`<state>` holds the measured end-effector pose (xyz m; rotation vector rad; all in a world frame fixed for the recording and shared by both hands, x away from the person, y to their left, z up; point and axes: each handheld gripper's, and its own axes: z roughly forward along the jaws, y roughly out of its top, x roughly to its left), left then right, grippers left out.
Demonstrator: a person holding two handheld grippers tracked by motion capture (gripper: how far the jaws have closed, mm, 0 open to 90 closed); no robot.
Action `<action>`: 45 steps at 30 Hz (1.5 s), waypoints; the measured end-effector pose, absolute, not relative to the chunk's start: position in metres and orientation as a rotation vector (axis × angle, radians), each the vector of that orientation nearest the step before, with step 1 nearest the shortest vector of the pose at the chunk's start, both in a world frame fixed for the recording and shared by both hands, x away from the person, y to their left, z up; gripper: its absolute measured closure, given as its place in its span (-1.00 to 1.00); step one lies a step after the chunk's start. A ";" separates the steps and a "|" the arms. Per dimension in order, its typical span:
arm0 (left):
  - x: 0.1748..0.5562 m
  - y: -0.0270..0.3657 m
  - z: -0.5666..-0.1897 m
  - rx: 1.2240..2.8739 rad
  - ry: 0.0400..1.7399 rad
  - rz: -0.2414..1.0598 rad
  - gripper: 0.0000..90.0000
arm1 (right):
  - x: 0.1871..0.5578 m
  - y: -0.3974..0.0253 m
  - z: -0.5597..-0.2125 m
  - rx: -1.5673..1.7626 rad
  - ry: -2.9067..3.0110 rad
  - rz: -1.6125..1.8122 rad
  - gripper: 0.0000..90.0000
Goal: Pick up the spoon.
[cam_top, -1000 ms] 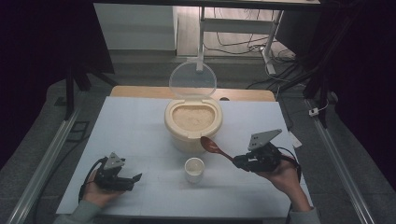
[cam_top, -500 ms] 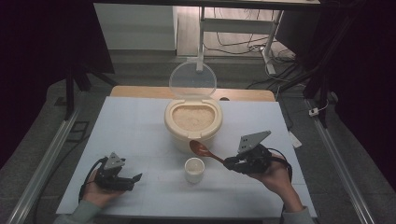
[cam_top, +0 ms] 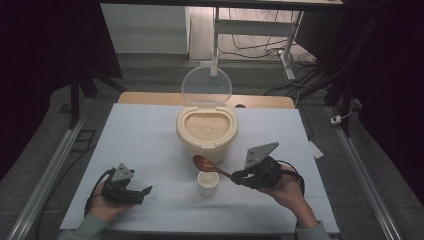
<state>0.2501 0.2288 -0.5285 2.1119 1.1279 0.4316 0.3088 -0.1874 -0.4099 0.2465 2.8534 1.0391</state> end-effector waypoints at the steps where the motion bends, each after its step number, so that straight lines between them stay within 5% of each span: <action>1: 0.250 0.229 -0.528 2.110 1.128 0.433 -0.75 | 0.309 -0.187 -0.410 0.249 2.855 1.035 0.74; 23: 0.246 0.216 -0.510 2.110 1.049 0.435 -0.75 | 0.308 -0.176 -0.411 0.209 2.864 1.023 0.74; 45: 0.243 0.143 -0.423 2.149 0.694 0.394 -0.67 | 0.302 -0.156 -0.411 0.132 2.885 0.971 0.74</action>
